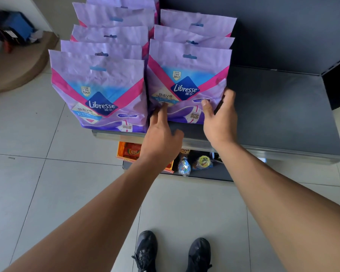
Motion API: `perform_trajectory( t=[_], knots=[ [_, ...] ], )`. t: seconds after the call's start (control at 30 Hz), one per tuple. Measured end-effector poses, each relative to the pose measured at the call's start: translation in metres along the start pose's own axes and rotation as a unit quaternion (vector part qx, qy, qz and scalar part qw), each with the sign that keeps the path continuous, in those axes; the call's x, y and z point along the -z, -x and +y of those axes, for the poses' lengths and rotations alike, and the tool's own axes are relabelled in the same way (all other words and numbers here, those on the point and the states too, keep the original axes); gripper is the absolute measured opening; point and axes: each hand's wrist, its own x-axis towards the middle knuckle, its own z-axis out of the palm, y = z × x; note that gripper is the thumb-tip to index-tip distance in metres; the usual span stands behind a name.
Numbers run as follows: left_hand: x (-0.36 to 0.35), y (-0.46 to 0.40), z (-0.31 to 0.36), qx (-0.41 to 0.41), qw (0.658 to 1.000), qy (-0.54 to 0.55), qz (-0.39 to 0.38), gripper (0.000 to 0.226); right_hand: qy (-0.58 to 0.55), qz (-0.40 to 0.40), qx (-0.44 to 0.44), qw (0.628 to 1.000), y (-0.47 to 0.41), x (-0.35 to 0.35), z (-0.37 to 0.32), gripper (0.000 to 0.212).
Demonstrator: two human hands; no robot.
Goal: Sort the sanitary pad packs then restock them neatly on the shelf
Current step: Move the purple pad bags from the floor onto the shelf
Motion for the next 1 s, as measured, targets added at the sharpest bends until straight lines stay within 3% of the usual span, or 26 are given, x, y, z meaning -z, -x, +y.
perform_trajectory(
  t=[0.47, 0.77, 1.0],
  knots=[
    [0.000, 0.011, 0.001, -0.061, 0.996, -0.045, 0.036, 0.064, -0.015, -0.032, 0.030, 0.999, 0.010, 0.011, 0.013, 0.058],
    [-0.013, 0.034, 0.060, -0.151, 0.979, -0.134, 0.040, 0.049, 0.196, -0.003, 0.186, 0.963, 0.032, 0.084, 0.022, 0.042],
    [-0.097, 0.062, 0.146, -0.203, 0.958, -0.199, -0.036, 0.036, 0.299, 0.007, 0.140, 0.944, 0.050, 0.203, 0.068, 0.037]
  ],
)
